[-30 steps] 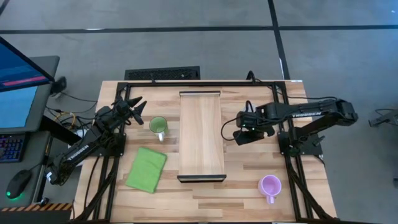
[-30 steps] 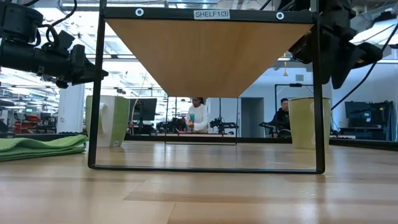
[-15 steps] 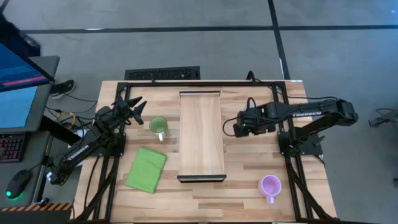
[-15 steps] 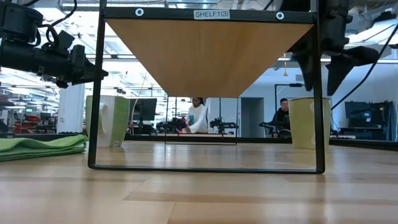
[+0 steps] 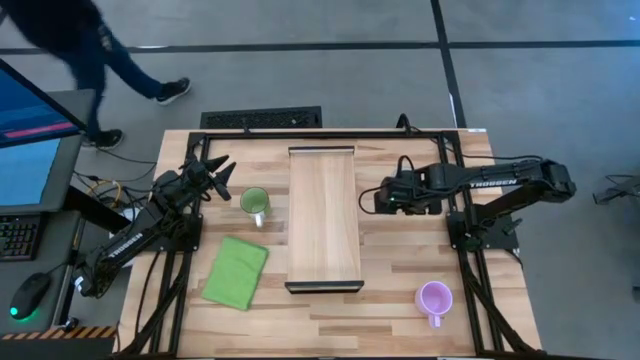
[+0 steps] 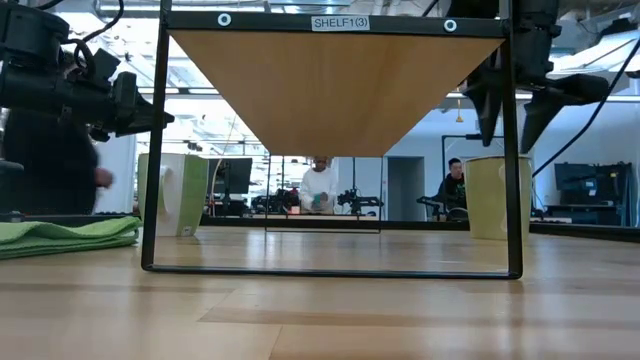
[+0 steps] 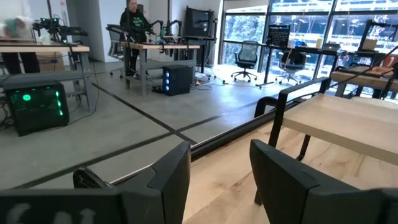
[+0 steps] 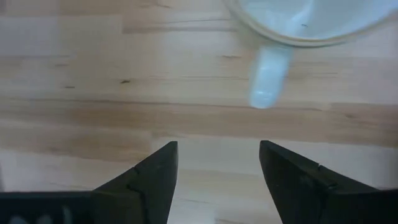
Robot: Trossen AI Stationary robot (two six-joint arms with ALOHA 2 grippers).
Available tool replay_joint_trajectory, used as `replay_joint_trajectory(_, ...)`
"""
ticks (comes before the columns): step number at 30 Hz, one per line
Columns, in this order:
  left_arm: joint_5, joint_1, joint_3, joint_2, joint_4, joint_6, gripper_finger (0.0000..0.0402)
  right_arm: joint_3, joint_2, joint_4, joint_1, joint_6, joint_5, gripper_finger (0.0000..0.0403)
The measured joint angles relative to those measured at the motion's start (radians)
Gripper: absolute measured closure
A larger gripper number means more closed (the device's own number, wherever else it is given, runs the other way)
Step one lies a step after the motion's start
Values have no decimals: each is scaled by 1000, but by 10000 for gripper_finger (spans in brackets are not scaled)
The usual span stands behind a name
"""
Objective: Stack small to large cups/mugs on shelf
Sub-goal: Put the light green mug on the shelf
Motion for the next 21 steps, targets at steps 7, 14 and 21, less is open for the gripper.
replay_joint_trajectory(7,0,0,0,0,0,0,244,0,1,-75,2,35,0,153)
replay_joint_trajectory(14,0,0,0,0,0,0,244,-9,1,-73,2,61,45,153)
replay_joint_trajectory(21,0,0,0,0,0,-1,244,-61,1,-44,8,87,108,153)
